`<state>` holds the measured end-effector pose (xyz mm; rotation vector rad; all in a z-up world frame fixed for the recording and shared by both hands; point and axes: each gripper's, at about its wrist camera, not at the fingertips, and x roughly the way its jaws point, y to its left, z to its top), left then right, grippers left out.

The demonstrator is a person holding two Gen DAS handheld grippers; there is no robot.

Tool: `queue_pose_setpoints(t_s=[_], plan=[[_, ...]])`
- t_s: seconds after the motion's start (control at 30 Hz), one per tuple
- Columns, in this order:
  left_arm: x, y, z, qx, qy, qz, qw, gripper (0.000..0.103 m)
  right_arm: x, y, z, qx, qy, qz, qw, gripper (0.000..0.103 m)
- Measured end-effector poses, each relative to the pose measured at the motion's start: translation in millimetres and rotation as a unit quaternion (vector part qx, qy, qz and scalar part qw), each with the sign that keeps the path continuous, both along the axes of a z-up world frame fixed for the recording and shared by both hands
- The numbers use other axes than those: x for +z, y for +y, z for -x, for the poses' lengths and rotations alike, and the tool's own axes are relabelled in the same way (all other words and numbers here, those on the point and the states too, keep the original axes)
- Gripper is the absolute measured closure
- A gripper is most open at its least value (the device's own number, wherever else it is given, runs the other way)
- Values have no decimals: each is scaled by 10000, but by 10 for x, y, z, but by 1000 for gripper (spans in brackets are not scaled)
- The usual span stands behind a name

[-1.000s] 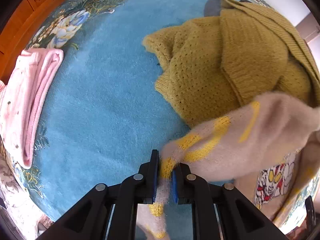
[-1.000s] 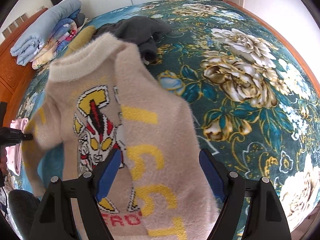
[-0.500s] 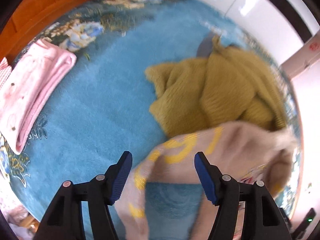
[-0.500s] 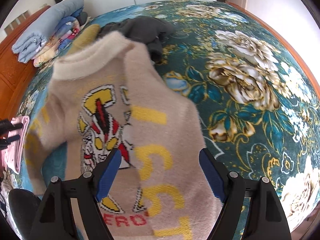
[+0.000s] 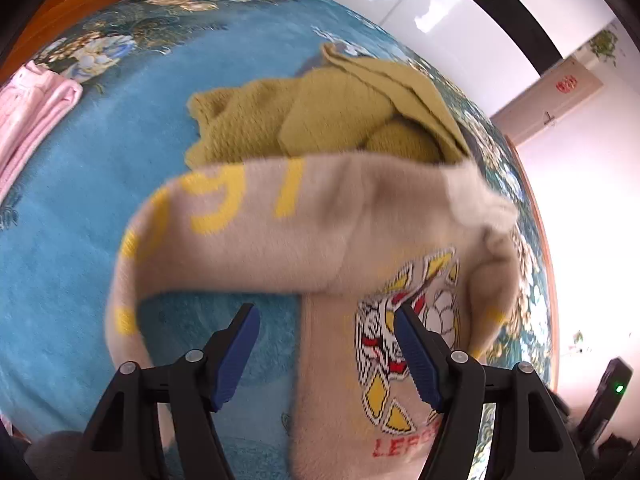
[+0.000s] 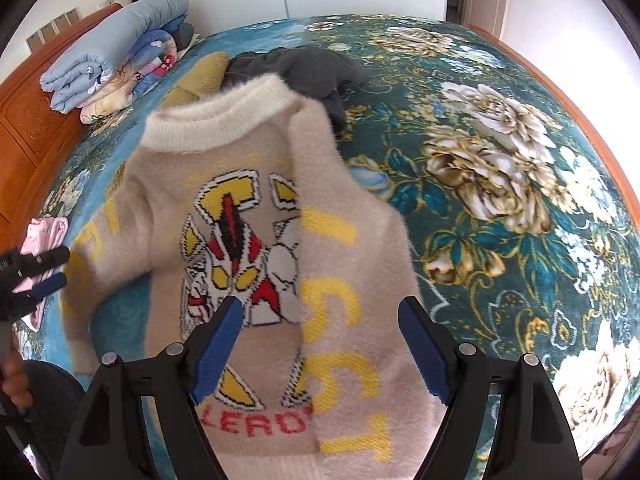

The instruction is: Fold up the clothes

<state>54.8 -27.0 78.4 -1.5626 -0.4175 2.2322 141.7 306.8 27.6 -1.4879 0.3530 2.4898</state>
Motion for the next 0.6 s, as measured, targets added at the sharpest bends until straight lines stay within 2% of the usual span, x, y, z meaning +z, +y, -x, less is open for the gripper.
queue_pose_setpoints(t_s=[0.07, 0.23, 0.4, 0.6], plan=[[-78, 9, -13, -11, -22, -1, 10000, 30, -21, 45, -60, 4, -92, -75, 9999, 22], [-269, -115, 20, 330, -314, -221, 9987, 30, -189, 99, -244, 141, -432, -183, 9988, 22], [-336, -267, 1, 704, -386, -511, 9955, 30, -407, 127, -405, 177, -695, -150, 9973, 22], [-300, -209, -15, 632, -267, -479, 9965, 30, -546, 108, -511, 246, -756, -194, 9966, 22]])
